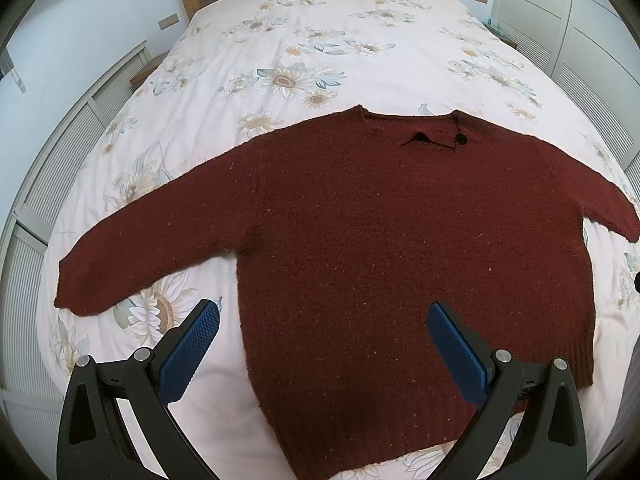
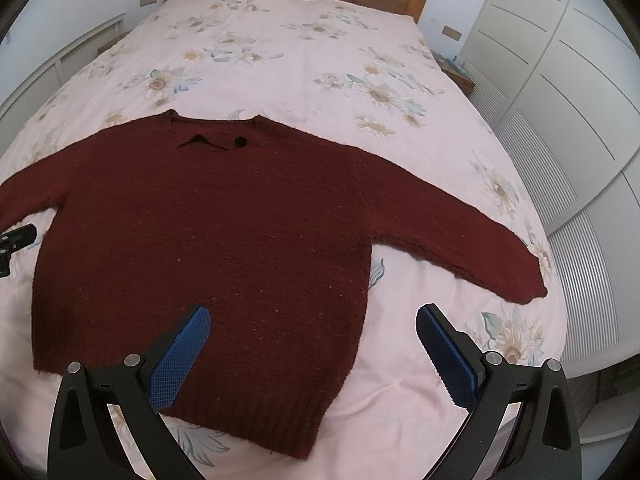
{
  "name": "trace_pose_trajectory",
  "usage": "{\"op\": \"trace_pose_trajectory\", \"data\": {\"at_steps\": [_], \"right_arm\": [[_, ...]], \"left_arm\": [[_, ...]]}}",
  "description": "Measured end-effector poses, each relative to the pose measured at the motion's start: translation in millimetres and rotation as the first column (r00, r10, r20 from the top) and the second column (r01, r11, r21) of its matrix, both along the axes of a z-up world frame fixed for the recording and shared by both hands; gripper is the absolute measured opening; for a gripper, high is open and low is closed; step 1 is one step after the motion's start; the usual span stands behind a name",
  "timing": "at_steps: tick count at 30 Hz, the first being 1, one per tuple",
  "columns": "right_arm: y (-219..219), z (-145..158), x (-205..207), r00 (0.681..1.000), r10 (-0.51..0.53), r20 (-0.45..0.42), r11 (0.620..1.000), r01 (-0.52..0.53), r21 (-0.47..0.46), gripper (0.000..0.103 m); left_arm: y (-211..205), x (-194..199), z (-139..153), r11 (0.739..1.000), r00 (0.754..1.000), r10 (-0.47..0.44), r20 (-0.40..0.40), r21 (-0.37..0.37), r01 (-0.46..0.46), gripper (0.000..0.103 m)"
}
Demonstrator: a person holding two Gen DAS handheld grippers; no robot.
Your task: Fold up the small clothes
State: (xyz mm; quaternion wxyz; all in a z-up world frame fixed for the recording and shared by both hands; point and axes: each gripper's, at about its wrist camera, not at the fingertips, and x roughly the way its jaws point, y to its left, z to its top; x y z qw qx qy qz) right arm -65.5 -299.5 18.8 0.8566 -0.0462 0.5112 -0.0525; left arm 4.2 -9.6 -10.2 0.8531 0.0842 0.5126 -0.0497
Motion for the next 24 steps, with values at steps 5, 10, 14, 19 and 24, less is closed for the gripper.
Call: {"op": "trace_pose_trajectory", "data": {"at_steps": [5, 10, 14, 19, 24], "right_arm": [[0, -1, 1, 1.000, -0.004, 0.002, 1.000, 0.004, 0.005, 0.103], [-12, -4, 6, 0.999, -0.034, 0.013, 0.998, 0.033, 0.047, 0.103], [-40, -7, 16, 0.996, -0.082, 0.036, 0.990, 0.077, 0.116, 0.103], [-111, -19, 32, 0.978, -0.205, 0.048, 0.969, 0.196, 0.149, 0.103], [-208, -48, 52, 0.932, -0.362, 0.014, 0.924, 0.357, 0.140, 0.103]], "left_arm": [[0, 0, 0, 1.000, 1.000, 0.002, -0.001, 0.001, -0.002, 0.102], [0, 0, 0, 1.000, 1.000, -0.001, 0.001, 0.000, 0.001, 0.102], [-1, 4, -2, 1.000, 1.000, -0.017, -0.001, 0.012, 0.017, 0.102], [-5, 20, -6, 0.999, 0.999, -0.040, 0.005, 0.017, 0.040, 0.102], [-15, 38, -7, 0.997, 0.997, -0.064, 0.029, 0.034, 0.063, 0.102]]}}
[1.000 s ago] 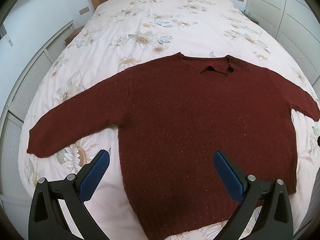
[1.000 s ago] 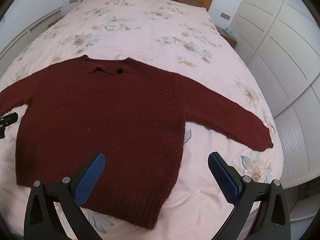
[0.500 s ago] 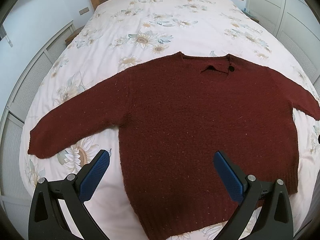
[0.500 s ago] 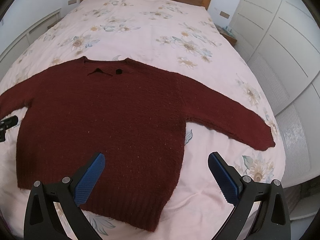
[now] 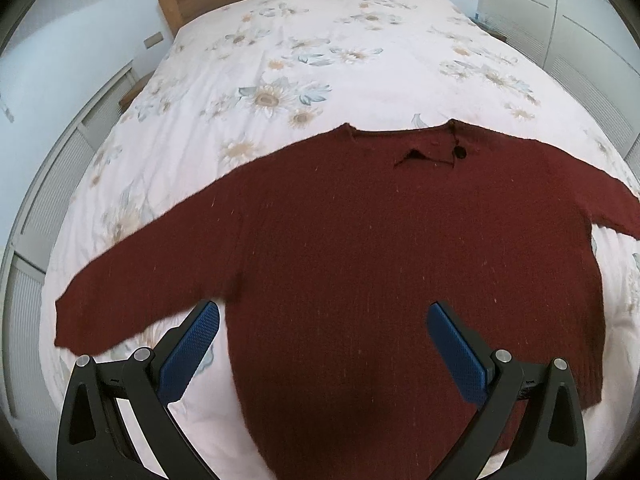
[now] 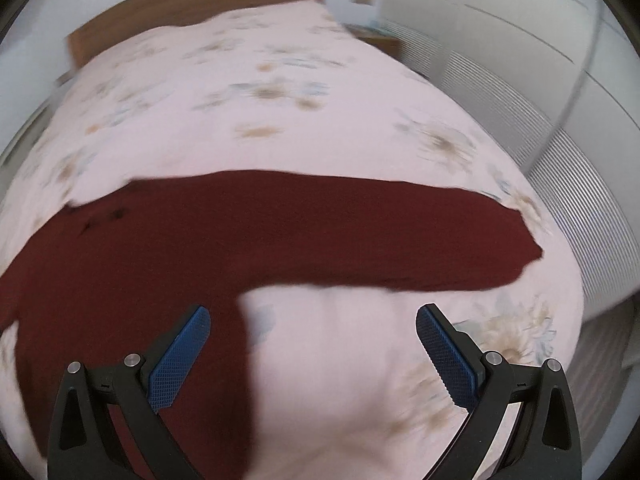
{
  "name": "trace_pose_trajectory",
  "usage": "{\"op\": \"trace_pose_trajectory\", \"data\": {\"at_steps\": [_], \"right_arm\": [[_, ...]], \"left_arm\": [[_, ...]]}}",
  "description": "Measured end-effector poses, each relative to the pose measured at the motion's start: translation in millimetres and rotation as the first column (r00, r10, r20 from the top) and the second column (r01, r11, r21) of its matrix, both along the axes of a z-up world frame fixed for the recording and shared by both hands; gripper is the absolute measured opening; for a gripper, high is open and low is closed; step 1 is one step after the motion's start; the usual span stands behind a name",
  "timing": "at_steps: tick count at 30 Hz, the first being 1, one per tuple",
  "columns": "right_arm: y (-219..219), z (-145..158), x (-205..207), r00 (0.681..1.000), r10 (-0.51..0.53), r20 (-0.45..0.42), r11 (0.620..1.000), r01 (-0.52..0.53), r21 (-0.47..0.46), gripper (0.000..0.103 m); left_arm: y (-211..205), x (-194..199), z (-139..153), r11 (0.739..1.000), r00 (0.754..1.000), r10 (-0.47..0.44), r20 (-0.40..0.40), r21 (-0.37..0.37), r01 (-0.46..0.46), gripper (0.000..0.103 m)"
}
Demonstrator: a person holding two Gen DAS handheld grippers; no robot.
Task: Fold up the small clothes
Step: 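Grasp the cuff of the sweater sleeve with the right gripper, then carry the sleeve across the sweater body and release it with the right gripper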
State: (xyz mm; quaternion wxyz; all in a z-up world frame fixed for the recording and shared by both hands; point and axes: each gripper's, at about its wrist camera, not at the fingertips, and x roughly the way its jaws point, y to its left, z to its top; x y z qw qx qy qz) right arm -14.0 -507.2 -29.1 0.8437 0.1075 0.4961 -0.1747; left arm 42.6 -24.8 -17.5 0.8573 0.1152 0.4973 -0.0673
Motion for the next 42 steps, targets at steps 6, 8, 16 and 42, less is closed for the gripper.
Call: {"op": "trace_pose_trajectory", "data": {"at_steps": [6, 8, 16, 42], "right_arm": [[-94, -47, 10, 0.978, -0.196, -0.077, 0.980, 0.197, 0.003, 0.103], [-122, -64, 10, 0.963, -0.252, -0.095, 0.966, 0.256, 0.040, 0.103], [-192, -117, 3, 0.902, -0.403, -0.152, 0.893, 0.424, 0.149, 0.103], [-86, 52, 76, 0.988, -0.051, 0.147, 0.991, 0.032, 0.126, 0.015]], "left_arm": [[-10, 25, -16, 0.999, 0.999, -0.009, -0.040, 0.034, 0.011, 0.102], [-9, 31, -21, 1.000, 0.998, -0.001, -0.055, 0.010, 0.002, 0.102], [-6, 50, -41, 0.996, 0.994, 0.063, -0.092, 0.065, -0.057, 0.102], [33, 39, -35, 0.995, 0.991, 0.091, -0.096, -0.019, -0.093, 0.102]]}}
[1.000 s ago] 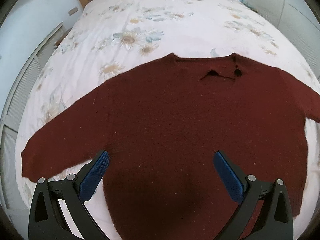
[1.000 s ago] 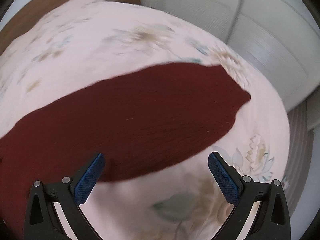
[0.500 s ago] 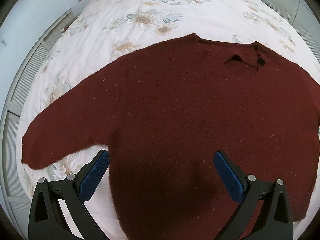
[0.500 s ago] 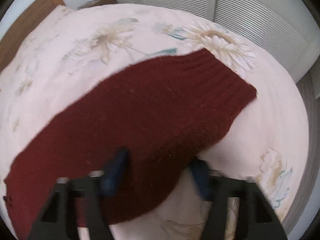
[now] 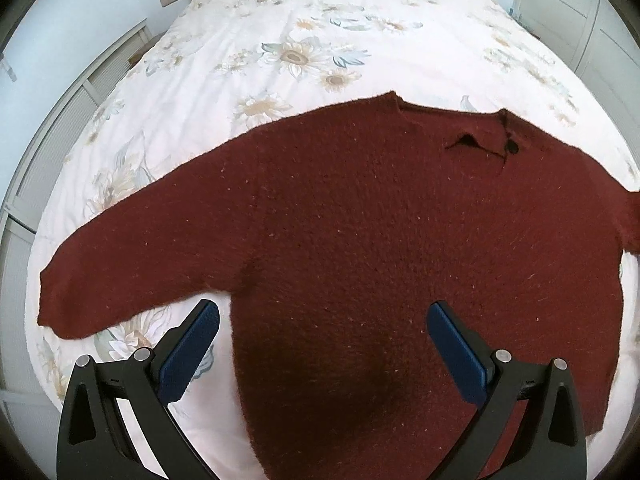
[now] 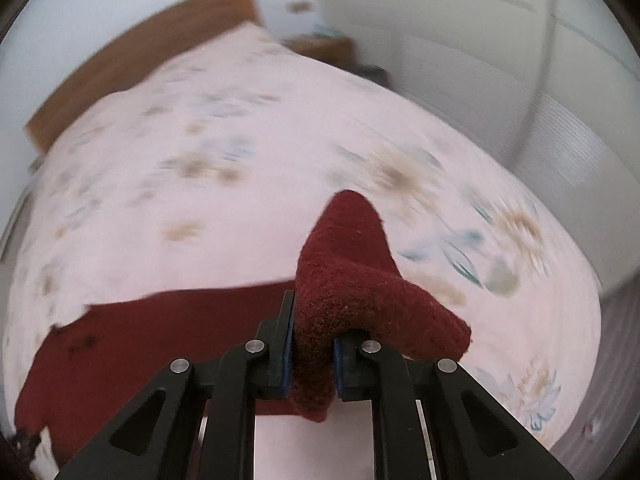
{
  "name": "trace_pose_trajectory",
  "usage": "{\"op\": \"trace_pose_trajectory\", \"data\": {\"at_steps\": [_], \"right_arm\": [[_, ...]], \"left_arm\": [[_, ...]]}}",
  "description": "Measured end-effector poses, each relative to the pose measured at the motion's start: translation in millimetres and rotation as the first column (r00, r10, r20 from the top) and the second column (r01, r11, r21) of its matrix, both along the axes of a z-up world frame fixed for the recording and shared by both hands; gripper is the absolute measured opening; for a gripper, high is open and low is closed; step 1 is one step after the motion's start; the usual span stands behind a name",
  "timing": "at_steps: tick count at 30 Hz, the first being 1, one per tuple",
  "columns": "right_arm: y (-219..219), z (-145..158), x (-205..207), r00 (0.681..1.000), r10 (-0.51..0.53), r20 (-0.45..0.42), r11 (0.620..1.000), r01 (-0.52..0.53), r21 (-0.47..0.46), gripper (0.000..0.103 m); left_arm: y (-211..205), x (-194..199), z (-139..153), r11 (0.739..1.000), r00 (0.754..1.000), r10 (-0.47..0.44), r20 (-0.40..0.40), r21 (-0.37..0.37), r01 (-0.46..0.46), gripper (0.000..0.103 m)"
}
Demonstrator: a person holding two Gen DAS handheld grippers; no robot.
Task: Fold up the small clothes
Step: 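Carry the sleeve across the sweater body and release it with the right gripper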
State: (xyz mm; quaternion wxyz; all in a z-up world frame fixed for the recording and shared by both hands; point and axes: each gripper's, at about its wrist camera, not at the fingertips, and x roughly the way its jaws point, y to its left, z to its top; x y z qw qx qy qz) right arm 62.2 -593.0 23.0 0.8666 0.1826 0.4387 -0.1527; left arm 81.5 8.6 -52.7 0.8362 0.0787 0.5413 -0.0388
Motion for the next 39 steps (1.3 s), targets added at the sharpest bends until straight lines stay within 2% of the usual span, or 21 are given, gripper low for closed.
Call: {"op": "trace_pose_trajectory", "data": {"at_steps": [4, 7, 14, 18, 22, 26, 31, 33, 34, 35, 39], "right_arm": [[65, 43, 31, 0.991, 0.127, 0.047, 0.992, -0.126, -0.015, 0.015], [111, 56, 49, 0.977, 0.207, 0.058, 0.978, -0.206, -0.028, 0.015], [217, 50, 90, 0.929, 0.364, 0.067, 0.930, -0.367, 0.037, 0.015], [275, 18, 106, 0.897, 0.441, 0.023, 0.894, -0.441, 0.082, 0.015], [326, -40, 115, 0.865, 0.496, -0.077, 0.865, -0.485, 0.127, 0.015], [362, -97, 112, 0.815, 0.550, -0.185, 0.835, -0.530, 0.146, 0.015], [380, -125, 104, 0.785, 0.570, -0.242, 0.819, -0.564, 0.101, 0.020], [382, -128, 102, 0.778, 0.572, -0.261, 0.817, -0.569, 0.095, 0.034], [382, -128, 102, 0.779, 0.567, -0.268, 0.819, -0.568, 0.084, 0.055], [382, -128, 101, 0.780, 0.562, -0.276, 0.821, -0.566, 0.071, 0.071], [370, -114, 96, 0.781, 0.558, -0.280, 0.822, -0.566, 0.057, 0.080]], "left_arm": [[7, 3, 2, 1.000, 1.000, 0.013, -0.001, -0.028, -0.013, 0.102], [9, 6, 4, 0.999, 1.000, 0.015, 0.004, -0.039, -0.015, 0.102], [13, 15, 13, 0.998, 0.998, -0.015, 0.064, -0.067, 0.019, 0.102], [17, 24, 10, 0.997, 0.997, -0.022, 0.071, -0.073, 0.027, 0.102], [21, 33, -1, 0.995, 0.998, -0.038, 0.057, -0.091, 0.043, 0.102], [28, 37, -12, 0.994, 0.999, -0.028, 0.029, -0.107, 0.031, 0.102], [31, 37, -20, 0.996, 0.999, -0.031, 0.017, -0.087, 0.032, 0.102], [31, 36, -22, 0.996, 0.999, -0.033, 0.015, -0.076, 0.034, 0.102], [32, 35, -22, 0.997, 0.999, -0.034, 0.014, -0.074, 0.035, 0.102], [33, 34, -22, 0.997, 0.999, -0.032, 0.014, -0.071, 0.033, 0.102], [34, 35, -23, 0.997, 1.000, -0.028, 0.008, -0.076, 0.028, 0.102]]}}
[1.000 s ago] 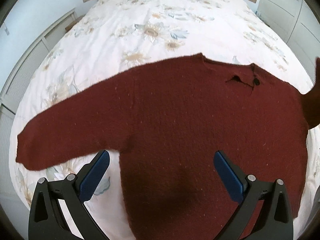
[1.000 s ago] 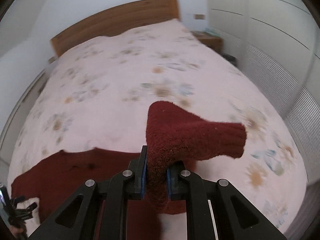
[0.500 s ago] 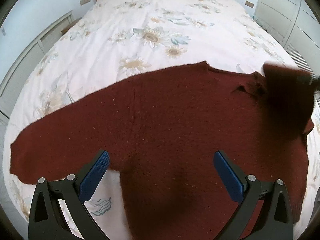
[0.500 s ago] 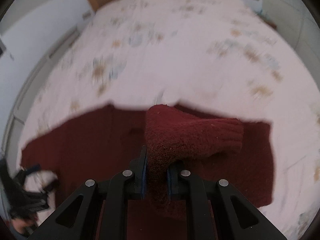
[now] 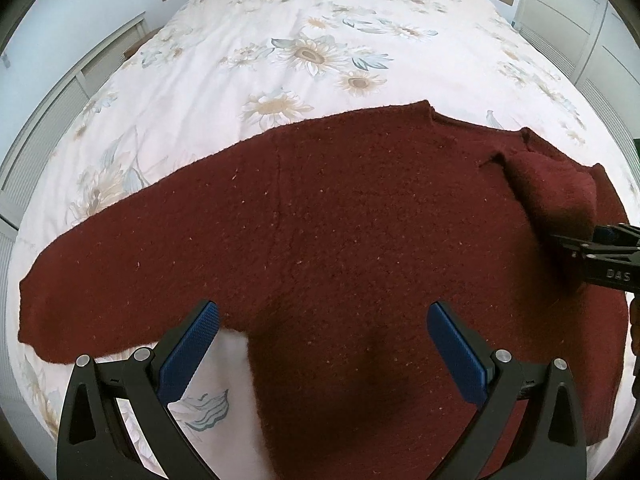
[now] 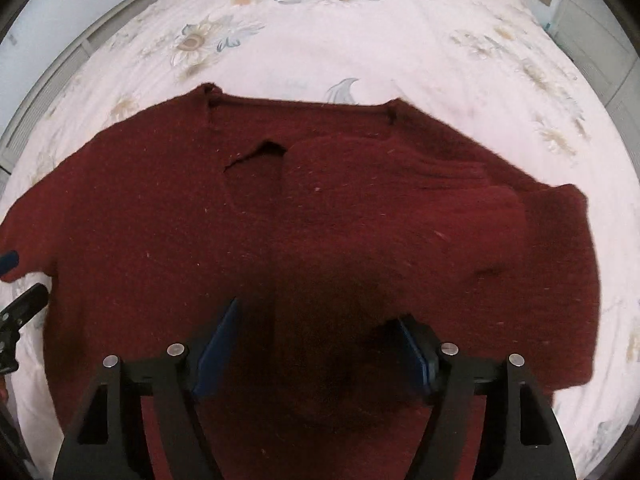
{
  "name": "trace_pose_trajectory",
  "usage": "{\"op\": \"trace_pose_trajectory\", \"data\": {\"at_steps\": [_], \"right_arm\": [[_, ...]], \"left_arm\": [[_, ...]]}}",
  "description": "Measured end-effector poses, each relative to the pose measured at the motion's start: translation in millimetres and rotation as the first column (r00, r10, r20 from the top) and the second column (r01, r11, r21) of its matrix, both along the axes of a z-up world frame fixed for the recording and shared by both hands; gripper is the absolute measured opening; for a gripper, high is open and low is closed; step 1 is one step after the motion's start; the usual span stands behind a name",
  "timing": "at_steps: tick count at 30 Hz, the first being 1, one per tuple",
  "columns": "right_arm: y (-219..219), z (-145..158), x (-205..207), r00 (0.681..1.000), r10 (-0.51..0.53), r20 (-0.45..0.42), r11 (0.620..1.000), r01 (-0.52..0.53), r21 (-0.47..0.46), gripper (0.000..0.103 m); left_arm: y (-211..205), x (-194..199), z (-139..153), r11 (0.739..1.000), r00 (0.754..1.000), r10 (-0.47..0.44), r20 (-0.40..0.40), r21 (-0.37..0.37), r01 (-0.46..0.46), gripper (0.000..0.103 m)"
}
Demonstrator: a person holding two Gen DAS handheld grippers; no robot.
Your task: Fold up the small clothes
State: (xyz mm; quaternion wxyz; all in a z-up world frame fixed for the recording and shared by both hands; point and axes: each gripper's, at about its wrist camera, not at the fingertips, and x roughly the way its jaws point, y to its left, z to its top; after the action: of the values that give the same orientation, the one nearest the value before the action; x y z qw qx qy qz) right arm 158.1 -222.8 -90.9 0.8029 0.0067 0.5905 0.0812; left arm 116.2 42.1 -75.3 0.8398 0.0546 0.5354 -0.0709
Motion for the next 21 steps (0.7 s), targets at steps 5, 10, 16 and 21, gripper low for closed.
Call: {"op": "trace_pose_trajectory", "data": {"at_steps": [5, 10, 16, 21], "right_arm": [[-29, 20, -15, 0.999, 0.032, 0.009, 0.999, -0.032, -0.020, 0.081], [-83, 41, -39, 0.998, -0.027, 0.051, 0.998, 0.024, 0.056, 0.081], [-161, 26, -61, 0.983, -0.178, 0.047, 0.982, 0.180, -0.055, 0.081], [-192, -1, -66, 0.970, -0.241, 0.020, 0.965, 0.241, -0.103, 0.081]], "left_arm": [[-5, 0, 5, 1.000, 1.000, -0.016, 0.000, 0.002, 0.016, 0.102], [-22, 1, 8, 0.998, 0.998, -0.066, 0.002, 0.011, 0.066, 0.102], [-66, 5, 8, 0.985, 0.985, -0.170, -0.001, 0.014, 0.170, 0.102], [-119, 13, 12, 0.961, 0.961, -0.275, 0.017, 0.028, 0.275, 0.102]]}}
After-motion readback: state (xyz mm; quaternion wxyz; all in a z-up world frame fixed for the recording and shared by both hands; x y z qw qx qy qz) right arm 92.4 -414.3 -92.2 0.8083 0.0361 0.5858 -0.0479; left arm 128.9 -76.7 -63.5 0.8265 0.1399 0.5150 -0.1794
